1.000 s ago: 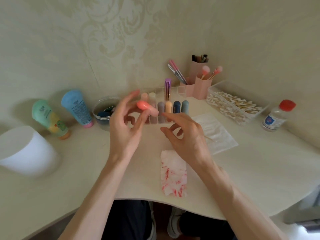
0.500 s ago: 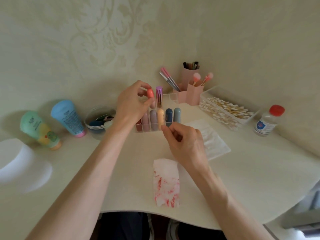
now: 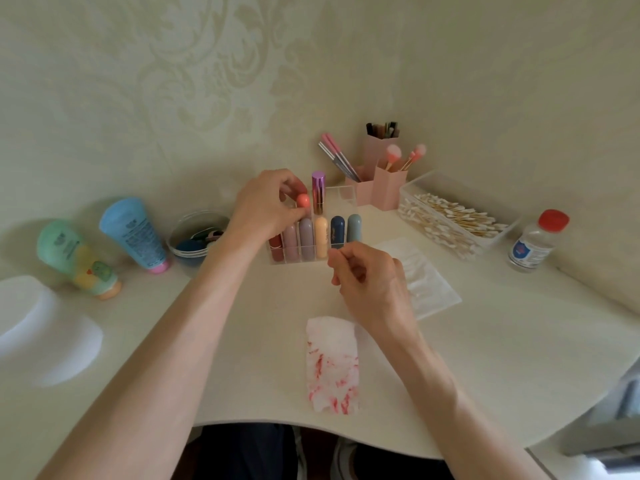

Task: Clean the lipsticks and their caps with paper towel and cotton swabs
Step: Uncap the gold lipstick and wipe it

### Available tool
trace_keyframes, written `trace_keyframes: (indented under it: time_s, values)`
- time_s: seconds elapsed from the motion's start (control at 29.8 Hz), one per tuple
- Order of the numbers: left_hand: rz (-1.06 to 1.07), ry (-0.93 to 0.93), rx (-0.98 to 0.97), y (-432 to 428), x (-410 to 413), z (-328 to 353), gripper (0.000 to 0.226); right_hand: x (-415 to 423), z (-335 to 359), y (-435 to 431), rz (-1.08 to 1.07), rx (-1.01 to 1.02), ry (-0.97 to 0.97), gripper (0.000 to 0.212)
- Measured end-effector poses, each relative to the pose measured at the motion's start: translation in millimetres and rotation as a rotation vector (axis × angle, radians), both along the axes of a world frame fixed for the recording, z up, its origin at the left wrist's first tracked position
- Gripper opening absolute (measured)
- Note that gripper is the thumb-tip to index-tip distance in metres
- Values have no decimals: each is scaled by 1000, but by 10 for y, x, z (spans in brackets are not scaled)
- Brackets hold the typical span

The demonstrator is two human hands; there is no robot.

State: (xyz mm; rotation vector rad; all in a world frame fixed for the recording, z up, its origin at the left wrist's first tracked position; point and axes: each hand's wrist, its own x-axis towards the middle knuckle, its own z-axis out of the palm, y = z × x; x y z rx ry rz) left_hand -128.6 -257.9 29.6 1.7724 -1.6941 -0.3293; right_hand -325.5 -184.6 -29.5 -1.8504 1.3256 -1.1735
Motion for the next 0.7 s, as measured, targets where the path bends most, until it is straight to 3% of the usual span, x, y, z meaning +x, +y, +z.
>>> trace_keyframes:
  time_s: [0.17, 0.4, 0.5, 0.6, 0.7]
  values:
    - [-21, -44, 39, -40, 5, 37, 20, 6, 30, -7, -46, -59, 9, 37]
    - [-80, -76, 53, 0, -39, 105, 32, 0, 54, 0, -46, -62, 18, 54]
    - [-136, 45, -13, 0, -97, 153, 32, 8, 32, -1, -43, -50, 74, 58]
    - [-134, 106, -86, 4, -167, 178, 15, -6, -22, -23, -51, -41, 67, 44]
    - [-95, 151, -167, 51, -213, 222, 10, -9, -30, -24, -38, -30, 22, 10]
